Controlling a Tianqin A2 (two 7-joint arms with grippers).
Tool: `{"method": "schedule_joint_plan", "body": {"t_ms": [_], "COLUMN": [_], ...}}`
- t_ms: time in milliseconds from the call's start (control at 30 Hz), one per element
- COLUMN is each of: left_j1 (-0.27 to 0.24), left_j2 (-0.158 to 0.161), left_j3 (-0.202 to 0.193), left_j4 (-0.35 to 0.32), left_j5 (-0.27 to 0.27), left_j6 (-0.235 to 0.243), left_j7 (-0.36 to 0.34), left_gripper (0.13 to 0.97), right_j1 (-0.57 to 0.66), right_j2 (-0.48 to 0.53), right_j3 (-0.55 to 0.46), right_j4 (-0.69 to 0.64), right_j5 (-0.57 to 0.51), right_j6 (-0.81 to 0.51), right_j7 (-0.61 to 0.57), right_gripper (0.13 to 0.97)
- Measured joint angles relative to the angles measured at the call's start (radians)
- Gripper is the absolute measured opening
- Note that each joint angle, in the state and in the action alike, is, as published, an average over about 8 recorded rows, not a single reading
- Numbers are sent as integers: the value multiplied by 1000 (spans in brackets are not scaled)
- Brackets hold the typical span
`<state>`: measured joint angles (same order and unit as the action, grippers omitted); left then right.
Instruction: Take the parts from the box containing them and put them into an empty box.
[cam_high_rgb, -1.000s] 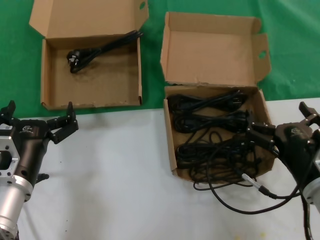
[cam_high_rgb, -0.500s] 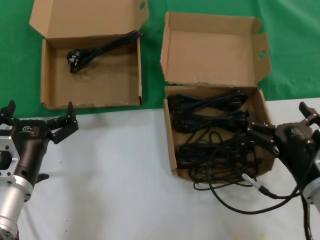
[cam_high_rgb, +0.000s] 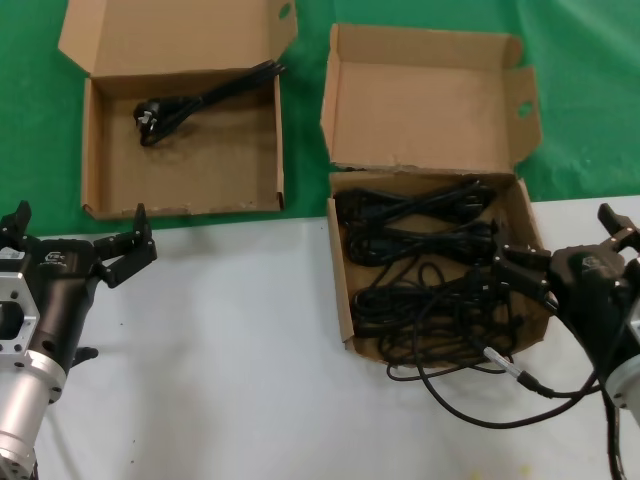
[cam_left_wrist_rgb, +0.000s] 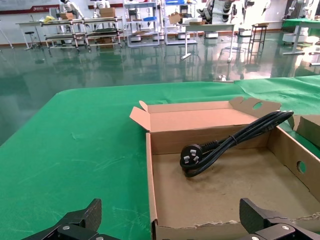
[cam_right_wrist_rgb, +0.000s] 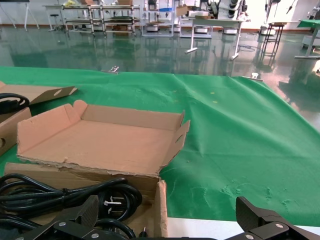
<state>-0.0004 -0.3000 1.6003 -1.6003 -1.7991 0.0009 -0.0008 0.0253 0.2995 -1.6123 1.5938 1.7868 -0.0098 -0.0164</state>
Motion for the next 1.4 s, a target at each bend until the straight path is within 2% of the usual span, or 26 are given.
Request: {"method": "schedule_joint_plan", "body": {"t_ms": [1400], "left_j1": [0], "left_j2": [0], "left_j3": [0], "left_j4": [0], "left_j5": [0], "left_j6": [0], "left_j7": [0], "left_gripper": [966], "right_j1": [0], "right_j2": [0], "right_j3": [0], "right_j4": [0], "right_j5": [0], "right_j6": [0], "right_j7": [0], "right_gripper": [966]}}
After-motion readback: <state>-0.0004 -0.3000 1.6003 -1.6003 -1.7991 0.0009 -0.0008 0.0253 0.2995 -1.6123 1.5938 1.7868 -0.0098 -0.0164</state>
